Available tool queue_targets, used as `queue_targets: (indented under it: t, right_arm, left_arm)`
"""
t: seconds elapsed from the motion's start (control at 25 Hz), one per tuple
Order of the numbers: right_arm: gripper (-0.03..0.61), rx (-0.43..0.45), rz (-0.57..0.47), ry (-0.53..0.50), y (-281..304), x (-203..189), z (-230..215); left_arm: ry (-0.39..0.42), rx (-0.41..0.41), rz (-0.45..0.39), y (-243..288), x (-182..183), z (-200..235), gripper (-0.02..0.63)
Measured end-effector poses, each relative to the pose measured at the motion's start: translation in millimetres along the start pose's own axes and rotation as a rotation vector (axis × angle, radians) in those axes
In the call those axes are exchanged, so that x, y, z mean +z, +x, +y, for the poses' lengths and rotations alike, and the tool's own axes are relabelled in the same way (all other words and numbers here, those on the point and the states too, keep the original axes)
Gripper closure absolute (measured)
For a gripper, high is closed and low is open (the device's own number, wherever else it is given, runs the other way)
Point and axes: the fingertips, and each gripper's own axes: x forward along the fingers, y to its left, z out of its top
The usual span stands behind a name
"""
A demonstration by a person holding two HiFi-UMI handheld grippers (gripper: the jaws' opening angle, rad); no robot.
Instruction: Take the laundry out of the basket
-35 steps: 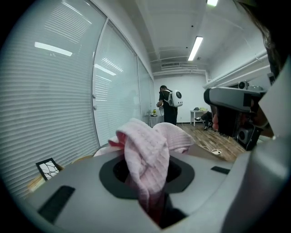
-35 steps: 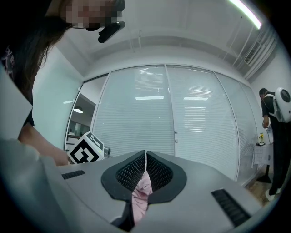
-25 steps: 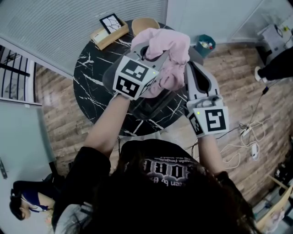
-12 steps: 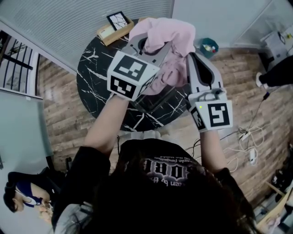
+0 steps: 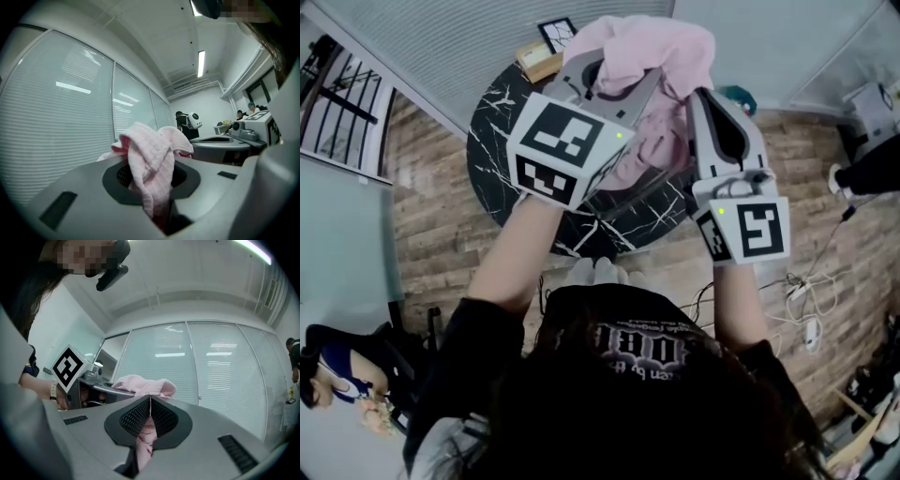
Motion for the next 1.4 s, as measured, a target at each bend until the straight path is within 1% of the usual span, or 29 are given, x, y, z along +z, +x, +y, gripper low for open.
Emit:
queue_targets:
  t: [0.2, 0.48, 0.68, 0.84, 1.08, 1.4]
  right_arm:
    - [0.549, 0.034, -0.047, -0.002, -1.6, 23.4, 10.3]
    - [0.549, 0.092, -0.098, 0.006, -1.7, 48.7, 32.0]
    - [0.549, 0.116, -0.126, 0.005, 8.3, 59.9, 58.1]
    - [0.550, 0.136, -0.133, 0.008, 16.8, 65.6, 83.0]
    - [0.550, 0.162, -0.134, 0.020, 28.2, 67.6, 120.1]
    - [0.550, 0.187, -0.137, 0.035, 34.5, 73.1, 167.2]
  left_arm:
    - [0.030, 0.035, -0.023, -19.8, 26.8, -3.5, 0.526]
    - [0.044, 0.087, -0.044, -50.1, 50.3, -0.1, 0.526]
    - [0.061, 0.114, -0.072, -79.2, 62.8, 10.7, 0.526]
    - [0.053, 0.139, -0.082, -103.6, 64.7, 23.7, 0.526]
    - [0.075, 0.178, -0.076, -138.7, 62.2, 42.6, 0.526]
    - [0.071, 0.216, -0.084, -187.4, 59.4, 58.4, 0.526]
